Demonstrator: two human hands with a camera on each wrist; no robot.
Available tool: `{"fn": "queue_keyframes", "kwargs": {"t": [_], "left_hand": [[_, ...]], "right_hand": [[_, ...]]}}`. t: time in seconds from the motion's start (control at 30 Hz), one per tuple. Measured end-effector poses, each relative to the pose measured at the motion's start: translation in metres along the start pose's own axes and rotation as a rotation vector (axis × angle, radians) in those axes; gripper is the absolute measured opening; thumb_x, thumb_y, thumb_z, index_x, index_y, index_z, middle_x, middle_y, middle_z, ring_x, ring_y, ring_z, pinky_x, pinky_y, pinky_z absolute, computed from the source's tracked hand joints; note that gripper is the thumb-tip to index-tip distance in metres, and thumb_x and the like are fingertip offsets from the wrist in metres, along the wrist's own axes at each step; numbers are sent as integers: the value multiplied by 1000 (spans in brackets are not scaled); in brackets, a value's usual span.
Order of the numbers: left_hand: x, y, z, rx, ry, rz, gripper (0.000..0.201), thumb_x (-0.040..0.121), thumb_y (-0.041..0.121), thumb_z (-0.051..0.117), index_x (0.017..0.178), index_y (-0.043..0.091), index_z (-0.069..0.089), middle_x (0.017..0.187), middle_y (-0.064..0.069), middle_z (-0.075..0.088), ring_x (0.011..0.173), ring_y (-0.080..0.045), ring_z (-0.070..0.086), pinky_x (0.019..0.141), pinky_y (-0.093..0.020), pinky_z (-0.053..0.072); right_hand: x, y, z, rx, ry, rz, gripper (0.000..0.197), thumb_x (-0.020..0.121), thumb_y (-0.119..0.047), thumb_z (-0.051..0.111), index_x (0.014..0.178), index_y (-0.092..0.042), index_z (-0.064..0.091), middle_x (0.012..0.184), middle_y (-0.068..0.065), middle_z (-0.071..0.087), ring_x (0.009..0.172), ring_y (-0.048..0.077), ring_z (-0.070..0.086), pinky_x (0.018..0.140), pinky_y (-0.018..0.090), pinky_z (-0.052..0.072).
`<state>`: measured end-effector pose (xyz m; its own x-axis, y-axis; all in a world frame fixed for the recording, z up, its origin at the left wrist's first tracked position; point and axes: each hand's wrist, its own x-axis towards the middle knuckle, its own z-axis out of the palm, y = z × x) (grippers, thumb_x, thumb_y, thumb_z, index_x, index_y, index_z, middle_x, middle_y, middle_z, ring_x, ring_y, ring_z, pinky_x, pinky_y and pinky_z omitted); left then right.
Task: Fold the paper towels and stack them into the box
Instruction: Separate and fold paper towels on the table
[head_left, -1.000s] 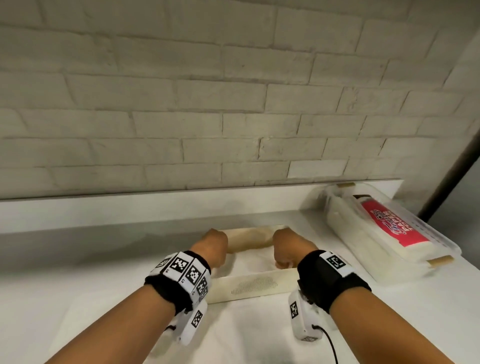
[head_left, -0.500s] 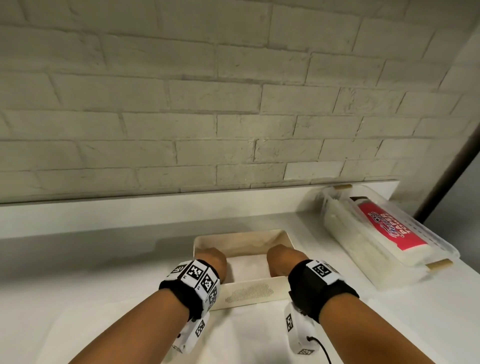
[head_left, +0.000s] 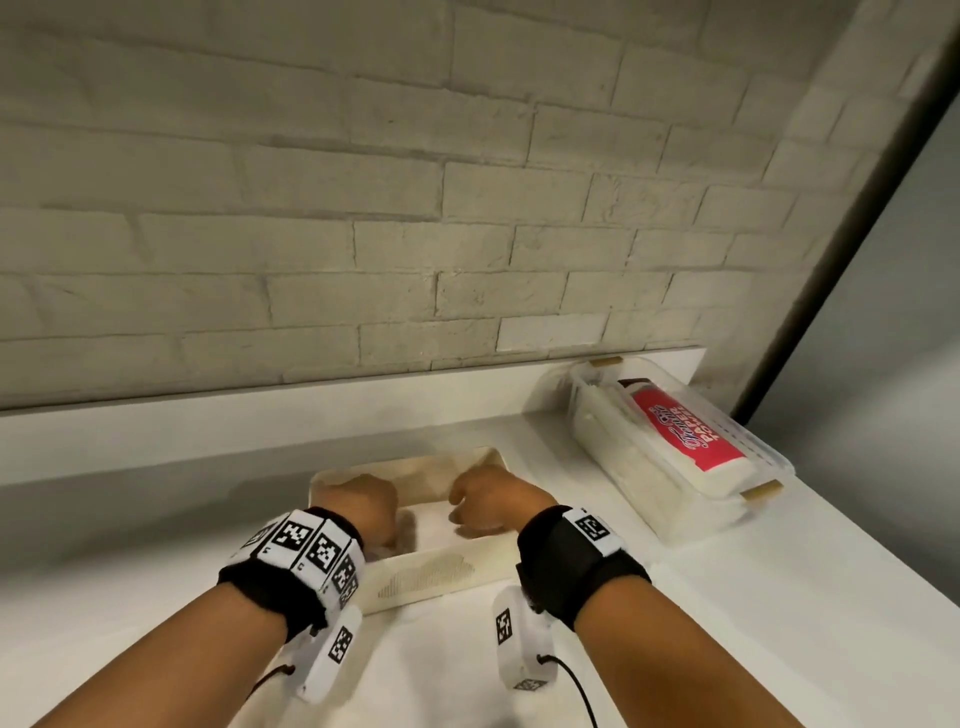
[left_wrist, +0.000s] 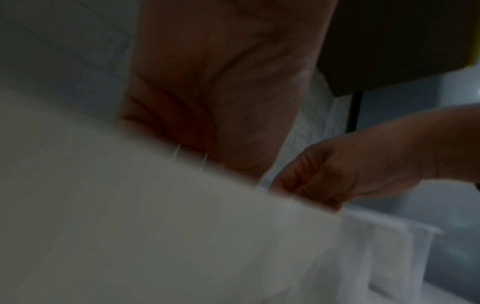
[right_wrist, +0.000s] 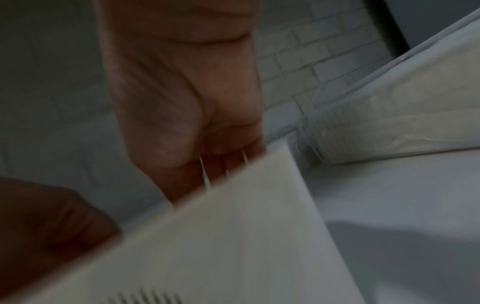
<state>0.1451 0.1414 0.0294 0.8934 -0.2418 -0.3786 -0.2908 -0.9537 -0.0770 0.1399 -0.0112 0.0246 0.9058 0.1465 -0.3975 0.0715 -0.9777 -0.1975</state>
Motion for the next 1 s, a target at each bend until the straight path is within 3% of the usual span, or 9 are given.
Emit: {"fn": "queue_keyframes", "kwargs": {"t": [0.07,0.13,0.27,0.37,0.53,0.67,0.77,0.9,1.0], "left_hand": [[-4,9,-15,-96,97,10,29,84,39,58,103,19,66,106,1,66,99,-19,61,81,-30,48],[-15,28,-35,-232,224,63,27,84,40,60,103,21,65,106,1,64,100,-19,60,80,-28,47],[-47,84,-52,-533,433,196,14,86,38,62,90,25,64,97,3,68,96,-18,60,74,-23,41],[-54,128,-38,-634,334,279,14,84,38,64,87,25,64,97,4,67,95,-16,61,75,-23,42],[-40,188,12,-521,140,347,17,85,28,61,99,19,66,111,1,65,103,-19,60,80,-25,45],[-25,216,42,-396,61,342,28,86,12,54,113,11,61,118,-8,60,109,-27,58,89,-33,49],[-15,231,54,-351,49,314,33,85,11,53,118,11,58,122,-9,58,115,-28,54,93,-33,45],[-1,242,63,-408,18,274,32,85,11,52,116,9,59,121,-10,59,113,-27,56,90,-32,46],[6,243,63,-525,-20,235,30,82,12,54,110,8,64,116,-9,63,107,-25,60,87,-30,49]], "right_hand": [[-21,9,-15,178,135,-11,32,90,-23,57,120,-13,59,123,3,56,105,16,55,76,19,47],[-48,22,-32,264,274,-14,31,88,-26,61,118,-20,61,119,-1,60,107,14,56,80,16,43],[-103,69,-41,363,426,72,32,84,-24,67,115,-18,63,103,1,68,94,13,59,80,14,41],[-133,112,-24,400,444,238,31,81,-19,71,110,-18,64,95,-1,66,81,9,55,66,12,38],[-160,160,40,366,324,450,27,76,-13,72,102,-18,67,90,-4,61,92,12,60,77,19,47],[-163,170,74,382,244,498,36,72,-7,70,107,-15,65,85,-7,52,79,12,54,74,26,50],[-164,175,86,379,207,507,42,71,-9,73,111,-15,62,92,-4,54,69,13,54,67,21,46],[-161,178,94,251,177,488,47,72,-28,75,116,-21,60,106,-3,56,103,14,56,73,18,36],[-157,175,91,175,191,493,46,72,-39,71,114,-23,61,103,-4,59,105,15,57,71,21,35]]}}
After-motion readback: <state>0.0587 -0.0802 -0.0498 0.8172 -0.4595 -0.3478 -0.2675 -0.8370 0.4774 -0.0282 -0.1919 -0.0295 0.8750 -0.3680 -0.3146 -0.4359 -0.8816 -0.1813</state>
